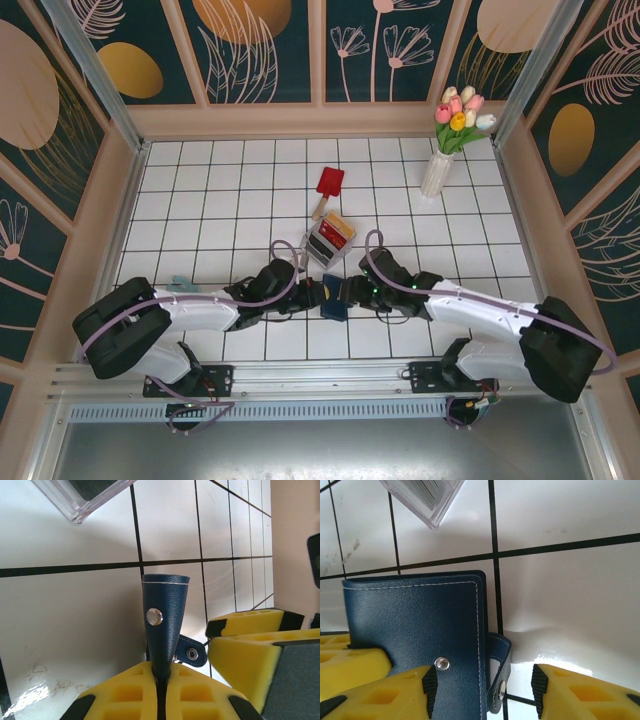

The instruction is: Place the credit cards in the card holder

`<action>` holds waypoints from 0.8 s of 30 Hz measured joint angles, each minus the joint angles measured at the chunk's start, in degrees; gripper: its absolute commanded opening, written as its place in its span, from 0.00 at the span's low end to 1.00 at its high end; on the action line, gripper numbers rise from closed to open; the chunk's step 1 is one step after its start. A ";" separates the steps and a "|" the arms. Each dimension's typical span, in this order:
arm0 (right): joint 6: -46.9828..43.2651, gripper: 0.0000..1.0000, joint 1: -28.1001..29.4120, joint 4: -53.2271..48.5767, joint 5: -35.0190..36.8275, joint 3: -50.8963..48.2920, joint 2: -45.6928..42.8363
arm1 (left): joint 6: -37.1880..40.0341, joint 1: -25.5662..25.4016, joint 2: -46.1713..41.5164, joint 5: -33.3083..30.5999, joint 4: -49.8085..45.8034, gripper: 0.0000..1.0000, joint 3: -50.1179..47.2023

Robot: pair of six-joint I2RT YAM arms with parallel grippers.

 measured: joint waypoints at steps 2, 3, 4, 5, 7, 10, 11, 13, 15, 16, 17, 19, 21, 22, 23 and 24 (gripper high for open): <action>0.00 0.46 0.02 -0.02 -0.07 0.00 1.73 | 0.00 0.00 0.02 0.00 0.00 0.00 0.02; 0.09 0.41 0.04 -0.07 -0.02 0.00 2.38 | 0.02 0.00 0.02 -0.02 -0.02 0.00 0.02; 0.13 0.36 0.07 -0.17 0.11 0.00 3.13 | 0.00 0.00 0.02 -0.02 -0.02 0.00 0.02; 0.02 0.29 0.09 -0.50 0.22 0.00 3.58 | 0.02 0.00 0.02 -0.02 -0.02 0.00 0.02; 0.04 0.18 0.11 -1.03 0.66 0.00 3.78 | 0.00 0.00 0.02 -0.02 -0.02 0.00 0.02; -0.24 0.10 0.11 -1.07 1.03 0.00 3.04 | 0.07 0.00 0.02 -0.28 -0.17 0.15 0.02; -0.35 0.08 0.11 -1.09 1.07 0.00 2.34 | 0.20 0.00 0.02 -0.74 -0.55 0.25 0.11; -0.61 0.07 0.04 -1.07 1.07 0.00 0.52 | 0.66 0.00 0.00 -1.40 -1.97 0.40 0.42; -1.38 0.07 -0.13 -1.05 0.98 0.00 -1.90 | 1.33 0.00 -0.04 -2.75 -4.24 0.49 1.01; -1.66 0.07 -0.33 -1.01 0.66 0.00 -3.21 | 1.73 0.00 -0.09 -3.43 -5.62 0.54 1.33; -2.03 0.07 -0.52 -0.94 0.26 0.00 -4.52 | 2.12 0.00 -0.22 -4.07 -7.02 0.57 1.66; -3.04 0.08 -0.96 -0.37 -1.05 0.00 -6.67 | 3.15 0.00 -0.61 -4.98 -9.31 0.63 2.34; -3.56 0.08 -1.18 0.33 -2.27 0.00 -8.09 | 4.02 0.00 -1.07 -5.44 -10.95 0.66 3.10; -3.82 0.08 -1.18 0.70 -2.89 0.00 -8.63 | 4.37 0.00 -1.38 -5.44 -11.47 0.68 3.50; -4.17 0.09 -1.20 1.05 -3.58 0.00 -8.98 | 4.70 0.00 -1.70 -5.44 -11.82 0.69 3.89; -4.44 0.09 -1.20 1.25 -4.13 0.00 -9.14 | 5.03 0.00 -1.95 -5.40 -12.09 0.70 4.28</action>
